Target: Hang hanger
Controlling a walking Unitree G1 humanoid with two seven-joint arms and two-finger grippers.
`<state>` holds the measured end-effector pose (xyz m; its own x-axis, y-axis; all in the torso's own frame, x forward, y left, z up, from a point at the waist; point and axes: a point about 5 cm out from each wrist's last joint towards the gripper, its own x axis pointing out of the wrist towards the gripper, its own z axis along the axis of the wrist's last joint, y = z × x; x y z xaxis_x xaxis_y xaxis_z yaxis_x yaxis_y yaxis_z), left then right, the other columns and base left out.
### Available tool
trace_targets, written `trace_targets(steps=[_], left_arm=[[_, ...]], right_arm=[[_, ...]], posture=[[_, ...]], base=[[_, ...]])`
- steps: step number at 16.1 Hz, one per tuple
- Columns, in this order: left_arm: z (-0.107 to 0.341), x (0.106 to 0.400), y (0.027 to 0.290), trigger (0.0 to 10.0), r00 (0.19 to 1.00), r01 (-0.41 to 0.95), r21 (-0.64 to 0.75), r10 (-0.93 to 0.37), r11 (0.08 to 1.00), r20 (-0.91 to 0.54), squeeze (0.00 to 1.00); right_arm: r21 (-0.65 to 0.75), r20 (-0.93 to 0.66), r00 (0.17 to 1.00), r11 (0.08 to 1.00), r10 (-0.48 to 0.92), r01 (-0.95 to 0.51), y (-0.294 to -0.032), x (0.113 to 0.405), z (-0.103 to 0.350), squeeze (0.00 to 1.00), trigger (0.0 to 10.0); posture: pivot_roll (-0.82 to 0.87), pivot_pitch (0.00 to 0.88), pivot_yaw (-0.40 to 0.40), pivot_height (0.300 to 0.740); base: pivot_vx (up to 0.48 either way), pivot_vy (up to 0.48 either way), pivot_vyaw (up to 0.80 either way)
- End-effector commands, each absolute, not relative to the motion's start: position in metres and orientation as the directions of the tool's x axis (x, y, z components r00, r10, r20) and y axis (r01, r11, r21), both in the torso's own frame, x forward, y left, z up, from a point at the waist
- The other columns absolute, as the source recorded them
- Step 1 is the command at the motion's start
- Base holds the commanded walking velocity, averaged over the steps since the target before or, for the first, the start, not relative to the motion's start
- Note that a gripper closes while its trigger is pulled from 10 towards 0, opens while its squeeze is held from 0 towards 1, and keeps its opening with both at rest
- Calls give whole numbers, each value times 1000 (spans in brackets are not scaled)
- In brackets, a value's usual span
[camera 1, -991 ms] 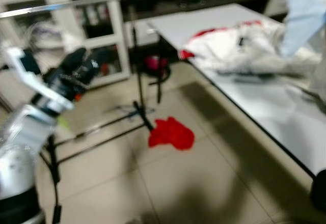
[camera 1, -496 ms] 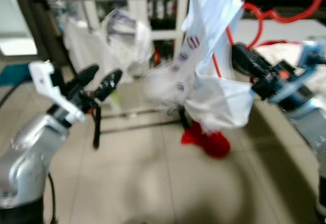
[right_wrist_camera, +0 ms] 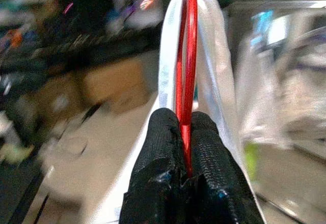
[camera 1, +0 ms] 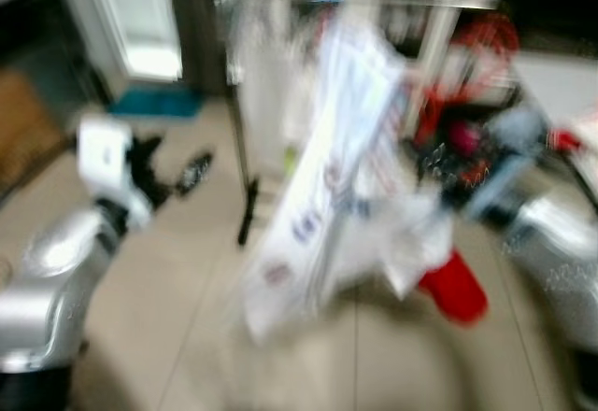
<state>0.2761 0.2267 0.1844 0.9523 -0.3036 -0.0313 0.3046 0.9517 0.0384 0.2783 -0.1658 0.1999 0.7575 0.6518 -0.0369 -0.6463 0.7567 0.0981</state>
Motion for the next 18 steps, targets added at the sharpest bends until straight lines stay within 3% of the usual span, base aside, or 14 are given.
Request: trace_targets(steps=[1,3,6,7,8,11,16,17,18], left_arm=[[187,276,225,10000,950,311,63,-310,948,-19,1000],[183,277,223,10000,935,354,67,-352,933,-44,1000],[172,280,219,10000,897,438,55,-433,897,-86,1000],[166,282,218,10000,879,470,33,-465,882,-105,369],[163,284,217,10000,863,496,17,-492,868,-115,0],[159,298,215,10000,842,528,-5,-524,849,-126,0],[161,313,186,10000,720,688,-29,-688,725,-90,0],[159,315,182,9255,706,703,-26,-702,711,-93,0],[157,318,179,2157,700,708,-35,-708,705,-95,0]], right_arm=[[62,-82,775,780,626,-623,-169,282,196,0,10000],[-22,-162,724,731,671,-682,-163,282,189,0,10000],[-22,-189,678,688,710,-726,-167,288,183,0,10000],[-2,-168,630,639,758,-769,-166,286,184,0,10000],[19,-149,589,597,794,-802,-165,283,185,0,10000],[64,-103,490,497,866,-865,-164,274,192,0,10000],[71,-75,436,441,897,-895,-163,267,193,0,10000],[72,-71,435,440,898,-895,-162,266,193,0,10000],[75,-62,430,434,901,-898,-162,263,193,0,10000]], posture=[[-85,0,-6,740],[-86,0,-11,740],[-91,0,-18,740],[-93,0,-23,740],[-92,0,-27,740],[-95,0,-27,740],[-115,0,-1,740],[-117,0,6,740],[-120,0,13,740]], base=[[0,0,0],[0,0,0],[0,0,0],[0,0,0],[0,0,0],[0,0,0],[0,0,0],[0,0,0],[0,0,0]])
